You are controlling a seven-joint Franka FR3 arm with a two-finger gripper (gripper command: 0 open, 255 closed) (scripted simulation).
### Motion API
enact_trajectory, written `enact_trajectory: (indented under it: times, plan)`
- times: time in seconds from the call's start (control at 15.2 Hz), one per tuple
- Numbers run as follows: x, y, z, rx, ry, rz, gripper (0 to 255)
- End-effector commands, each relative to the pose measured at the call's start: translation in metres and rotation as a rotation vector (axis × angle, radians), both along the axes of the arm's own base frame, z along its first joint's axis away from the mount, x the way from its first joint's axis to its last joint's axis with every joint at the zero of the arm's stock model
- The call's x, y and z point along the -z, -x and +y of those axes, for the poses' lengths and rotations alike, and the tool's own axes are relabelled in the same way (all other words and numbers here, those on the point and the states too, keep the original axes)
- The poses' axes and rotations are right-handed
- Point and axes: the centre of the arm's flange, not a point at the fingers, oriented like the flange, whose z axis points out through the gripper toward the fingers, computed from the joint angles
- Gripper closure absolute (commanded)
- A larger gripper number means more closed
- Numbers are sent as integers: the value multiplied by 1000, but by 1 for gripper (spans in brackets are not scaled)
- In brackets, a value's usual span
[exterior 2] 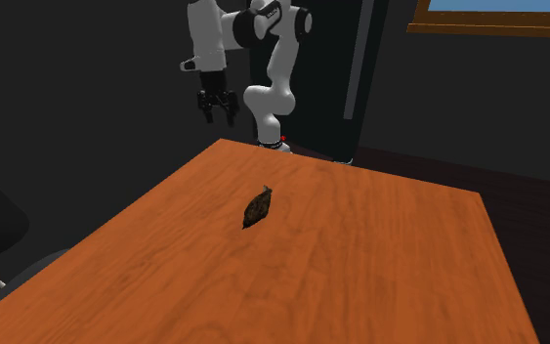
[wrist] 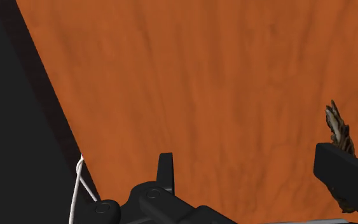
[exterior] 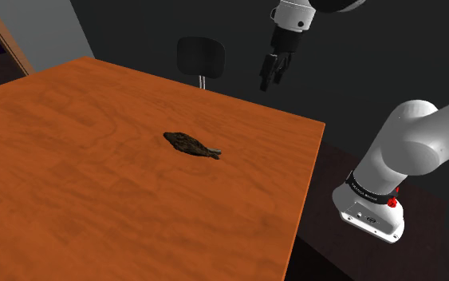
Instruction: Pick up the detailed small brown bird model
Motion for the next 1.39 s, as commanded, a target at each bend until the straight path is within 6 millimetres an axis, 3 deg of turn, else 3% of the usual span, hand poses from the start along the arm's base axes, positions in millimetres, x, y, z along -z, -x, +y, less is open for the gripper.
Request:
enact_trajectory:
  times: [0.0,1.32]
  plan:
    - [11,-8,21,-11,-6,-6,0]
    - [108,-95,240,-126,-59,-57,0]
